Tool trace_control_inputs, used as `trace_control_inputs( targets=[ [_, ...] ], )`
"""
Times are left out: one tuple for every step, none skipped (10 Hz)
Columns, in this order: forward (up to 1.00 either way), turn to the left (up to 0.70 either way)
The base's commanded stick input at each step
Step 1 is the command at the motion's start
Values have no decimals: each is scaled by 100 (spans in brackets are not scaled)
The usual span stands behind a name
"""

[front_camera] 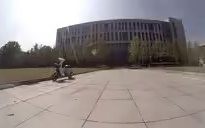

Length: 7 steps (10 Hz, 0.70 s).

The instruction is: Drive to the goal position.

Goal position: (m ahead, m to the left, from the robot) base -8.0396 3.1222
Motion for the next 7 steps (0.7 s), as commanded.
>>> trace_control_inputs(
  targets=[
    [7, 0],
    [7, 0],
    [7, 0],
    [7, 0],
    [7, 0],
    [7, 0],
    [7, 0]
  ],
)
